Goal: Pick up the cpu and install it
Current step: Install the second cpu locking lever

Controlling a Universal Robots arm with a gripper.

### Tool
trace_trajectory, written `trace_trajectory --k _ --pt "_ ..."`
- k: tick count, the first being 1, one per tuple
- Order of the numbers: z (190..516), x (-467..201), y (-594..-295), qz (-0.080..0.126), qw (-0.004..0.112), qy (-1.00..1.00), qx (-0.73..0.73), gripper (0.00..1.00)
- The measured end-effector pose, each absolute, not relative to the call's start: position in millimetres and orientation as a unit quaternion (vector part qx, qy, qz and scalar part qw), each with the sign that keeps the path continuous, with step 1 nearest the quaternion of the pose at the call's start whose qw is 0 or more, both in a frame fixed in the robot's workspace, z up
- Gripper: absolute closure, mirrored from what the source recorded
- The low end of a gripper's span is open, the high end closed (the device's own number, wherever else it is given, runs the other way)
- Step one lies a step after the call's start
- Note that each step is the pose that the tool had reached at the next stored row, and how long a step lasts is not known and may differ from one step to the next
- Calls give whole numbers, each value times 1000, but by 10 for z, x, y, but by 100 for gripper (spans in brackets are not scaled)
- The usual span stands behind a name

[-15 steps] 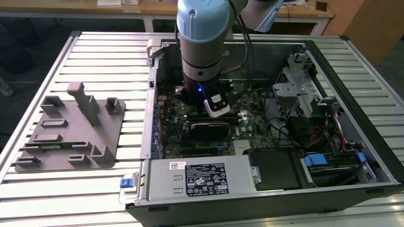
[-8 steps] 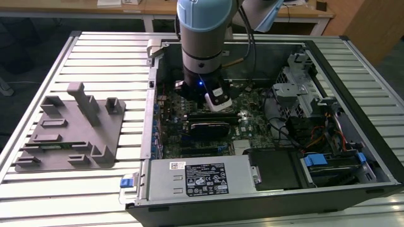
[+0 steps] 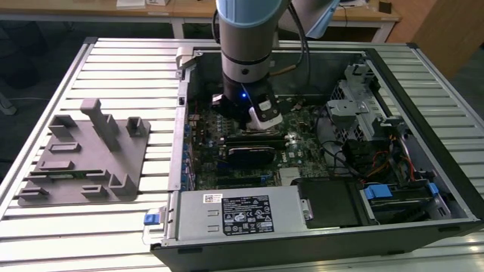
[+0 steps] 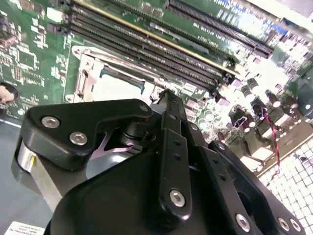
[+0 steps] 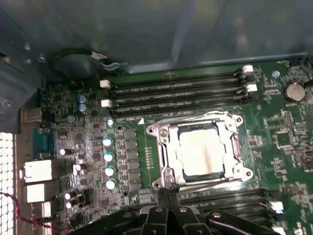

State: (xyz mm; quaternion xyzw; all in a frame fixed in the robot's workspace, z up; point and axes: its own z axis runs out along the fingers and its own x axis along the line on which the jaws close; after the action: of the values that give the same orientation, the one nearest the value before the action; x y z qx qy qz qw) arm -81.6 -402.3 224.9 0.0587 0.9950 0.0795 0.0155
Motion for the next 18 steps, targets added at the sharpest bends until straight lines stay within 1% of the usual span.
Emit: trace_trajectory --k 3,11,18 --pt "2254 -783 -4022 70 16 996 59 89" --pt "2254 -597 -4004 69 15 996 59 89" --pt "2254 -540 -3885 68 14 996 59 89"
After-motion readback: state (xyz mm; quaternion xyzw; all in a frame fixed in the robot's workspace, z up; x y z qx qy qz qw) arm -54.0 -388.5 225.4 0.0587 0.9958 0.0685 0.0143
